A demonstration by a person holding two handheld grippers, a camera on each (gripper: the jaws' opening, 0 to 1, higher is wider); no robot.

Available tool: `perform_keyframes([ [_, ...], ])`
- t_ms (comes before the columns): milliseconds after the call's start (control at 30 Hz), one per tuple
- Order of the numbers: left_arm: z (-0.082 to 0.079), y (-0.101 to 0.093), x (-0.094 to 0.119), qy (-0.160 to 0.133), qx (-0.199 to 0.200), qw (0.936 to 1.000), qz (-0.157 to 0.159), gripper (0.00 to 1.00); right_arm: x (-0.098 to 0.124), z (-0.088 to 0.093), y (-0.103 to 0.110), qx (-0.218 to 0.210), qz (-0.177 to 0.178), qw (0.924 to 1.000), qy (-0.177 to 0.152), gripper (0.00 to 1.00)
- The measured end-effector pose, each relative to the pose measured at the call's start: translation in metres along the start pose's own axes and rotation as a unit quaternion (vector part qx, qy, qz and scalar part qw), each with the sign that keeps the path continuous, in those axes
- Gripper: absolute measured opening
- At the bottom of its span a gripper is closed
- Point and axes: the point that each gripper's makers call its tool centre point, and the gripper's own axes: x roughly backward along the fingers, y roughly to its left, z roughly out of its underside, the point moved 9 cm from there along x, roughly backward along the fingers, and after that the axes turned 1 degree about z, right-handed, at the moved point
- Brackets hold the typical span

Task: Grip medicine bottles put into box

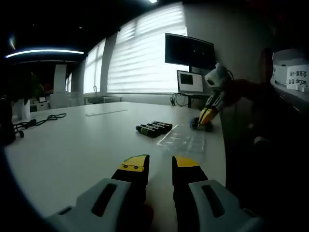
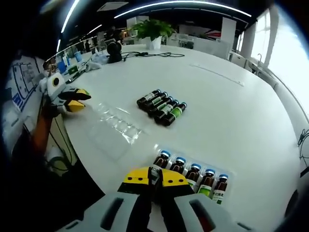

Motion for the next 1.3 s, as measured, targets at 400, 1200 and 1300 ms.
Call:
perform_keyframes([
  [400,0.000,0.000,0.000,0.002,-0.002,1.0000,-0.002,0.13,0.020,0.006,-0.006,-0.047,0.009,0.9952,-0.085,0.01],
  [1200,0.001,0.001,0.000,0.002,-0.002,1.0000,-0.005,0.13,0.022,0.024,0.001,-0.063,0.017,0.9870,-0.147,0.01],
  [1300,0.001,0.001,0.000,0.001,-0.001,1.0000,-0.004,0.13,0.020,0.027,0.003,-0.054,0.021,0.9877,-0.146,0.01],
])
